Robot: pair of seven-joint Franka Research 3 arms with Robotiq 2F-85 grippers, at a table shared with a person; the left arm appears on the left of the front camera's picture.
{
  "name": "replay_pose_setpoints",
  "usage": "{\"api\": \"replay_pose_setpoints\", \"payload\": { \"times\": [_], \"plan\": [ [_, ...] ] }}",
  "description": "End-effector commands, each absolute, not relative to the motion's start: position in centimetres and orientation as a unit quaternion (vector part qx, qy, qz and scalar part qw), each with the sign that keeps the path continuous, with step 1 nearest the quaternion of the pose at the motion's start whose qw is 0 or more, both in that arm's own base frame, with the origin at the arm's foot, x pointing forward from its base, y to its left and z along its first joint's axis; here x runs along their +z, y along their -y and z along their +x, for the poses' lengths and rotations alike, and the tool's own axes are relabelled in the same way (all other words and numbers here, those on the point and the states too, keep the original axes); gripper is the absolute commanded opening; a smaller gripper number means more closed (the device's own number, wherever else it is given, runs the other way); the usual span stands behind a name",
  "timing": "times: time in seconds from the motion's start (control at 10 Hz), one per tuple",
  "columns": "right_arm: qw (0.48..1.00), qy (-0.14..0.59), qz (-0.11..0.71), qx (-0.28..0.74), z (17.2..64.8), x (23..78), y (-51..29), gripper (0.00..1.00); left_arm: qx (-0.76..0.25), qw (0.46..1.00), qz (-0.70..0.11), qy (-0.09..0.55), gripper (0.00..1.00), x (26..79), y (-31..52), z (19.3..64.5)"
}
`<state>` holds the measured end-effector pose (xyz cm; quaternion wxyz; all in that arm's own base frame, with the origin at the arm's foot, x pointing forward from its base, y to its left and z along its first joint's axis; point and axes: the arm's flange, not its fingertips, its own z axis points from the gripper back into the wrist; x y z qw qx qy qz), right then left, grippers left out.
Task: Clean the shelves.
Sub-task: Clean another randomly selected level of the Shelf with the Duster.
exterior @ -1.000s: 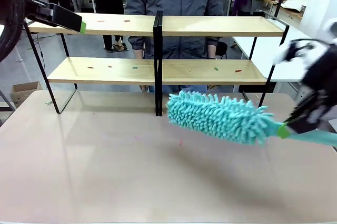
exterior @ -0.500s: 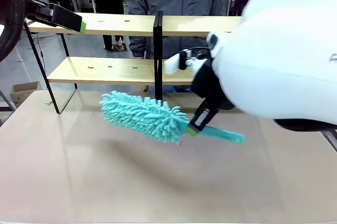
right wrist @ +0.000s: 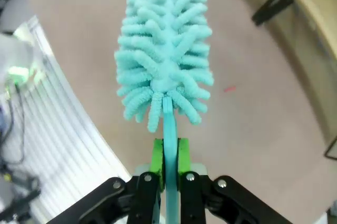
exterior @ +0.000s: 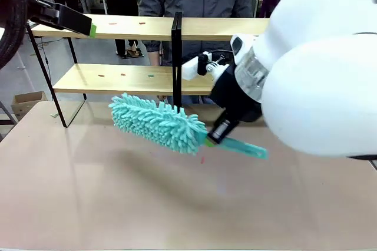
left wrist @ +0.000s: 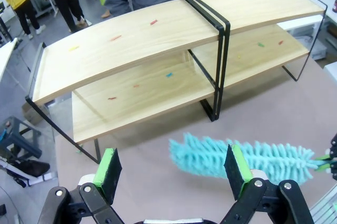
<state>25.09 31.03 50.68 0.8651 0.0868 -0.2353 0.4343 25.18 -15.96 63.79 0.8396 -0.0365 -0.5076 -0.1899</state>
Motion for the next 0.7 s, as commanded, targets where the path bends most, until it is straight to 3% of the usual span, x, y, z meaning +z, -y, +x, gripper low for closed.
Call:
{"api": "replay_pose_setpoints", "payload": {
  "times": [0.0,0.6],
  "plan": [
    [0.873,0.285,0.068,0.391,27.7,50.2,-36.2,0.12,-0.188,0.840,-0.032,0.508,1.00,63.9,15.9,25.1],
    [0.898,0.304,0.037,0.316,33.2,51.5,-43.2,0.12,-0.188,0.840,-0.032,0.508,1.00,63.9,15.9,25.1]
  ]
}}
